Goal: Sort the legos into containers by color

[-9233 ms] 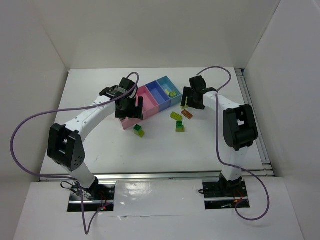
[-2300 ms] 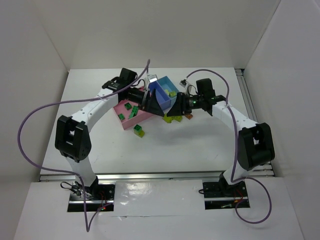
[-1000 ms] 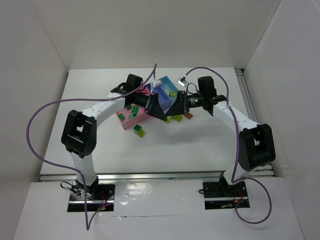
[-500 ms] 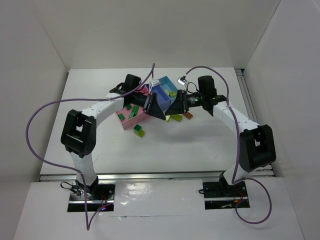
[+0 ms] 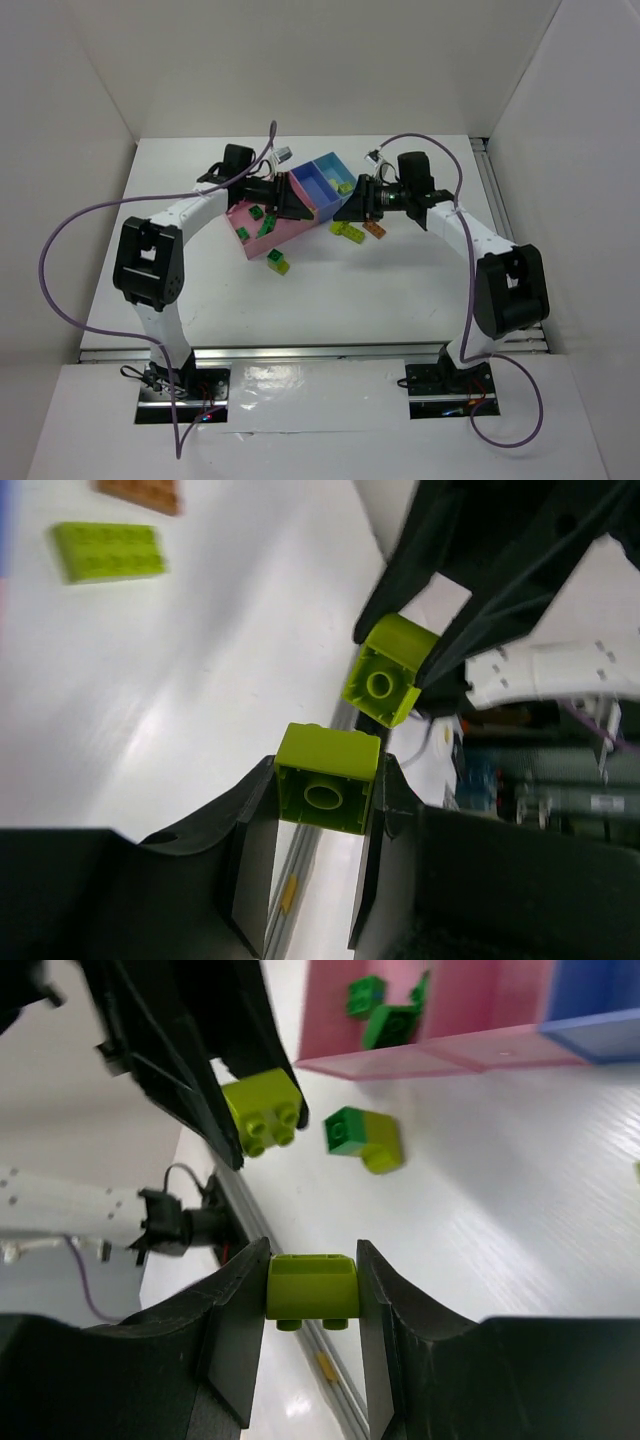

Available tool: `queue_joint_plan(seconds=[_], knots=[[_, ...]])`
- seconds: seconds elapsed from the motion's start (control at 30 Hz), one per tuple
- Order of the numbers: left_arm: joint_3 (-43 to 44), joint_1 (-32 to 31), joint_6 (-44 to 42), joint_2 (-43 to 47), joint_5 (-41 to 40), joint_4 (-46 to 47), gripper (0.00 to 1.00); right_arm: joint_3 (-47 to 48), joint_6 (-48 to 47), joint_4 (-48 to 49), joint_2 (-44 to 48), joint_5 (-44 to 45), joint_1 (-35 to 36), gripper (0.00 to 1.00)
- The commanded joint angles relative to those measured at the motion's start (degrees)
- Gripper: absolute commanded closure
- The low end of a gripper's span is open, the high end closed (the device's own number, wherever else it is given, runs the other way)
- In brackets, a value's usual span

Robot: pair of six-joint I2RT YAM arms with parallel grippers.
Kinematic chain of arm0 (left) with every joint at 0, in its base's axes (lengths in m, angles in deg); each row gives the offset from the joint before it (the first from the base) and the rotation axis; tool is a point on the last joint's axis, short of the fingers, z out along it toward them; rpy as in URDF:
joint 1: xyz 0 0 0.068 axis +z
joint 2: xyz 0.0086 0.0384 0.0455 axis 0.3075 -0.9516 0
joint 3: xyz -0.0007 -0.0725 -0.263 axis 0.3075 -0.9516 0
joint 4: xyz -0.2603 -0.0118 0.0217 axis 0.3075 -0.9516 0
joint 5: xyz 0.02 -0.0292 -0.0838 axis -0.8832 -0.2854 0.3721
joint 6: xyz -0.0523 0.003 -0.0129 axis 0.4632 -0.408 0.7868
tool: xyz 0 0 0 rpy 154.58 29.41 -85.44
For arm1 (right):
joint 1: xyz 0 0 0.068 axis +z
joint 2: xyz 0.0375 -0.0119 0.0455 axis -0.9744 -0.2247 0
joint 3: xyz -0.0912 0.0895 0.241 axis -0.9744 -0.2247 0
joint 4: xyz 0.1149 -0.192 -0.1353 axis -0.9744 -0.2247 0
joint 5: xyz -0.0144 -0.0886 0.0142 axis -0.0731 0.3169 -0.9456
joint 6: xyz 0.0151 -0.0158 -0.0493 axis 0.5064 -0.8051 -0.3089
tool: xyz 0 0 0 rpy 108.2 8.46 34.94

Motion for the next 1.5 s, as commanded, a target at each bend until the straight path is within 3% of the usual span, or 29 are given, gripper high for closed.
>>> queue_joint_plan(seconds=[0.0, 0.03, 0.07, 0.23, 0.33, 0.4, 0.53, 0.63, 0.67, 0.83, 0.97, 1.17, 1.23, 1.37, 1.47], knots=[[4.5, 1.0, 3.7, -2.5, -11.9, -2.0, 1.00, 1.4, 3.8, 3.6, -1.7, 9.1, -0.3, 0.76], [5.8, 1.0, 4.7, -3.2, -22.2, -7.3, 1.00, 2.3, 4.5, 3.6, -2.4, 12.5, -0.3, 0.76], [7.1, 1.0, 5.8, -3.8, -27.1, -9.2, 1.00, 2.8, 5.4, 3.6, -3.1, 14.6, -0.3, 0.76], [17.0, -0.1, 8.1, -9.1, -46.4, -18.2, 1.00, 8.2, 6.0, 2.9, -5.9, 25.1, 0.2, 0.76], [23.6, -1.4, 8.7, -12.5, -54.0, -23.0, 1.00, 11.1, 6.6, 2.4, -8.4, 30.3, 1.5, 0.76], [27.1, -1.4, 8.7, -15.9, -54.6, -24.7, 0.99, 12.3, 7.4, 2.4, -10.4, 32.7, 1.5, 0.76], [39.5, -1.4, 7.4, -22.6, -55.7, -31.8, 0.68, 16.6, 8.2, 3.2, -14.5, 33.4, 2.6, 0.73], [40.2, -1.4, 6.9, -23.2, -55.2, -31.9, 0.51, 20.1, 7.5, 1.7, -18.0, 34.1, 3.8, 0.72], [39.5, -1.4, 6.9, -22.7, -54.7, -31.2, 0.37, 22.0, 7.0, 1.7, -18.8, 34.1, 4.5, 0.72], [39.0, -1.4, 5.8, -19.9, -55.2, -30.6, 0.15, 26.9, 7.0, 1.7, -23.6, 35.3, 6.5, 0.71], [40.2, -0.7, 5.8, -15.6, -56.8, -32.6, 0.15, 32.8, 6.0, 0.4, -28.2, 36.0, 8.4, 0.71], [33.6, 5.6, 7.8, -5.2, -57.7, -32.6, 0.15, 42.8, 4.6, -3.0, -36.0, 36.0, 11.4, 0.66], [30.9, 6.4, 7.3, -3.0, -57.7, -33.2, 0.15, 45.3, 4.6, -3.6, -37.6, 36.0, 13.0, 0.57], [26.6, 7.6, 7.3, 1.5, -57.7, -33.7, 0.12, 48.6, 4.1, -5.9, -39.7, 37.7, 14.0, 0.24], [21.9, 8.1, 7.3, 5.6, -59.6, -33.7, 0.12, 48.6, 3.6, -5.9, -38.2, 38.2, 14.0, 0.24]])
